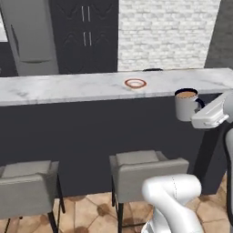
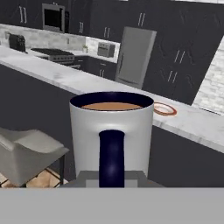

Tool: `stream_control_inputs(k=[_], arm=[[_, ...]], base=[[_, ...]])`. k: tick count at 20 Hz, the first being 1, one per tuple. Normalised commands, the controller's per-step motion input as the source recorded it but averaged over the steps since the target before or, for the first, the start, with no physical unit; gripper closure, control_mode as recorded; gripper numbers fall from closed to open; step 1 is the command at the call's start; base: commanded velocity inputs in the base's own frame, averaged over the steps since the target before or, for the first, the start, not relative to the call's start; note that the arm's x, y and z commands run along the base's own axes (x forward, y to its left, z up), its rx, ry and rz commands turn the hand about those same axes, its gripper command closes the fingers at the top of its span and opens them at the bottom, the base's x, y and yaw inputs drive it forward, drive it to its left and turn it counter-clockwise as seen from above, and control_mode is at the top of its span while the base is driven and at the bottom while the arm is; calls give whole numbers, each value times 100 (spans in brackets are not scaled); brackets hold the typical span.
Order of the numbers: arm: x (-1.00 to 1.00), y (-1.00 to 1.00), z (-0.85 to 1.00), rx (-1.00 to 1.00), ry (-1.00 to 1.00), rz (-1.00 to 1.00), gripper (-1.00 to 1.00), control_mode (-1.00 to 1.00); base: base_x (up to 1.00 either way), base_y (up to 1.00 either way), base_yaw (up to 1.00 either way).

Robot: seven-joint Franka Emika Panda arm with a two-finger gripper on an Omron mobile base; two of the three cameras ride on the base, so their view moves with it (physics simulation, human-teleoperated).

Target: Pick the cup of tea, navigate to the dining table, and place it on the saucer.

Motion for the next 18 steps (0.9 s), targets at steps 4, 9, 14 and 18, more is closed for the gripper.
stream_control_inputs(k=[4, 9, 14, 18], arm=[[0, 0, 0, 0, 0, 0, 100, 100], [0, 0, 0, 0, 0, 0, 100, 100], [0, 0, 0, 0, 0, 0, 100, 100], [0, 0, 0, 0, 0, 0, 100, 100]], base=[[4, 1, -45], [49, 35, -33], [80, 49, -21], [100, 39, -12]])
